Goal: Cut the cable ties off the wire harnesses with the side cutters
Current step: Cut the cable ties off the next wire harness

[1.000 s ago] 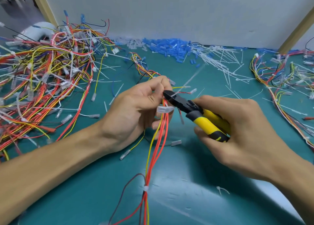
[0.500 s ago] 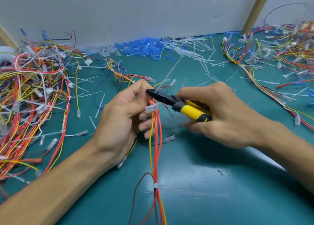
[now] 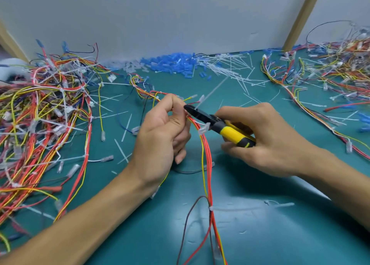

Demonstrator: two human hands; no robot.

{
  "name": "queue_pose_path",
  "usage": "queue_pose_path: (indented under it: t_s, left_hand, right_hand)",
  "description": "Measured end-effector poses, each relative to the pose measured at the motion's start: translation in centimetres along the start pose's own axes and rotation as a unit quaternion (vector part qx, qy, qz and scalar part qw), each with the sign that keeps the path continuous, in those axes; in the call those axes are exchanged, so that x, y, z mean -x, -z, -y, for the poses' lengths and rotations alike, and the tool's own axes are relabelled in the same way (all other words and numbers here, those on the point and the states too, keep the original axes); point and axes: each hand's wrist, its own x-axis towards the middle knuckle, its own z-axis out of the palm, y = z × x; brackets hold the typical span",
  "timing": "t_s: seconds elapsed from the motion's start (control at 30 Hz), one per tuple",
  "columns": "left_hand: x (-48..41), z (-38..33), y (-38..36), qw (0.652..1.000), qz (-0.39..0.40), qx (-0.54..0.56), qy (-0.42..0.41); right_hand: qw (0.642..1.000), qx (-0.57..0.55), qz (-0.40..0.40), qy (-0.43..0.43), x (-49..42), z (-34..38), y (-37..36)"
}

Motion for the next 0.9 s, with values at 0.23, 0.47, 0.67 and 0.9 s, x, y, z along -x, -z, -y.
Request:
queue_pose_path:
  t_s: [0.23, 0.47, 0.67, 0.9]
  left_hand:
    - [0.1, 0.1, -0.3, 1.0, 0.001, -0.025, -0.015]
    - [0.1, 0.1, -0.4, 0.999, 0.013, -0.034, 0.008]
    - [-0.2, -0.6, 0.4, 1.0, 0.022, 0.001, 0.016]
    - [-0.2, -0.4, 0.3, 0.999, 0.027, -0.038, 0.005]
  right_hand:
    - [1.0, -0.018, -0.01, -0.012, 0.1, -0.3, -0.2]
    - [0.999, -0.036, -0.014, -0.032, 0.6, -1.1, 0.1]
    - [0.999, 0.001, -0.048, 0.005, 0.5, -1.1, 0.1]
    - [0.996, -0.069, -0.038, -0.033, 0.7, -0.9, 0.1]
